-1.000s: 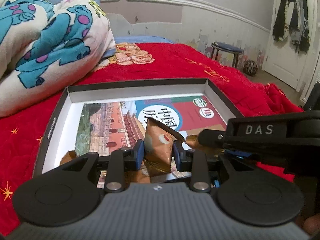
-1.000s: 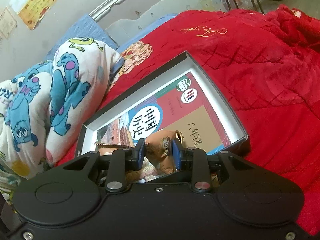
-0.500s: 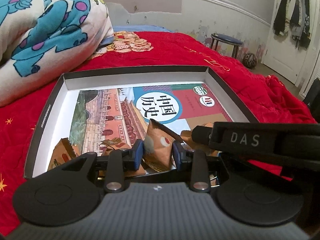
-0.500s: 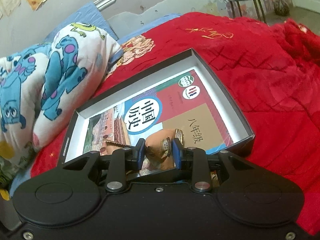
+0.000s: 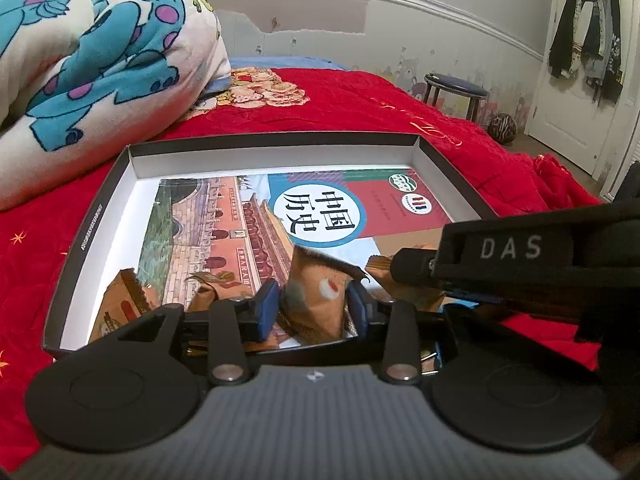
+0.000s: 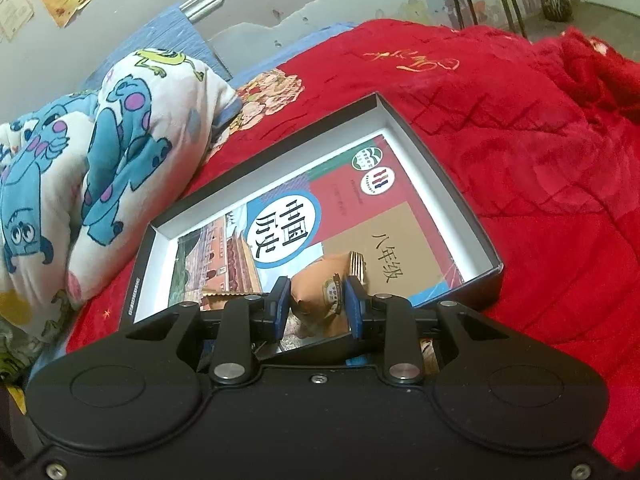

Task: Organize objects
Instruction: 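Lower left tool's packet into the box and open it while right tool releases its packet there, then move both open tools back from the box to the pile, then close left tool on the blue knitted ring while right tool grasps a black lace hair tie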

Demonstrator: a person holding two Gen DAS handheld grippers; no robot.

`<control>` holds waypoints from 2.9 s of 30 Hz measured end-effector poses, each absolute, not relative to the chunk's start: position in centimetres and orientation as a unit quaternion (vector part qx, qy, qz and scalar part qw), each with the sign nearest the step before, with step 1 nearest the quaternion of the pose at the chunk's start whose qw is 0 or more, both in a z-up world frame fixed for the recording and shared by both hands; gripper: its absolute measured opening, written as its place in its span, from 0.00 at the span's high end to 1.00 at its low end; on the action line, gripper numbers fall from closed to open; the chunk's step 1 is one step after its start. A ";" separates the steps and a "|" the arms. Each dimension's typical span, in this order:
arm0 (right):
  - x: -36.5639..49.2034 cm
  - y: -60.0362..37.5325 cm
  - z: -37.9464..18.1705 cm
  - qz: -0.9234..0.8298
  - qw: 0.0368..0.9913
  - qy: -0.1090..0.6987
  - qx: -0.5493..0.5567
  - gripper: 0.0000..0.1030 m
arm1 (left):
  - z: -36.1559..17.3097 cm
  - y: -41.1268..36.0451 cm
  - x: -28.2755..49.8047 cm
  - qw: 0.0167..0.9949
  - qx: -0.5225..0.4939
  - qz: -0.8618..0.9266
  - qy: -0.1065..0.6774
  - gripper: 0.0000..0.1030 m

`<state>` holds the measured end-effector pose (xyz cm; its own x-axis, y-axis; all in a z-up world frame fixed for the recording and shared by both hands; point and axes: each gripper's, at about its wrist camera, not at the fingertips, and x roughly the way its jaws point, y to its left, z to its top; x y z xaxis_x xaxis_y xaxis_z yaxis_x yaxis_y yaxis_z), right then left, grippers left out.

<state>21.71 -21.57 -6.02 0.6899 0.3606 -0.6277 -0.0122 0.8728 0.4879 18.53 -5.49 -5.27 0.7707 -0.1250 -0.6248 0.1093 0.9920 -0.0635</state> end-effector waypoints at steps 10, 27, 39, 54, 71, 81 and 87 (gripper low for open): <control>21.7 -22.3 -6.0 0.102 0.880 0.383 0.262 0.72 | -5.2 -4.5 18.5 0.938 -0.054 -0.052 0.339 0.23; 16.4 -24.4 -2.9 0.125 0.887 0.289 0.337 0.36 | 0.2 -1.7 15.2 0.952 -0.095 -0.049 0.288 0.12; 11.3 -24.8 -2.2 0.098 0.894 0.263 0.349 0.27 | 4.1 0.6 10.3 0.965 -0.087 -0.062 0.241 0.09; 7.6 -24.4 -0.3 0.099 0.911 0.268 0.297 0.27 | 5.4 0.6 5.5 0.974 -0.032 -0.076 0.212 0.06; 5.9 -27.3 0.9 0.099 0.905 0.267 0.315 0.29 | 4.5 2.9 5.2 0.963 -0.055 -0.076 0.254 0.04; 10.6 -24.3 -4.2 0.127 0.868 0.353 0.325 0.50 | -0.4 1.9 8.8 0.937 -0.044 -0.055 0.342 0.21; 13.6 -21.4 -6.0 0.151 0.857 0.386 0.306 0.61 | -3.2 2.9 11.1 0.918 -0.083 -0.011 0.387 0.31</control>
<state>13.64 -21.44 -5.97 0.6562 0.4954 -0.5691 -0.0234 0.7673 0.6409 11.07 2.93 -3.19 0.7004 -0.0854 -0.7086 -0.0436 0.9858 -0.1619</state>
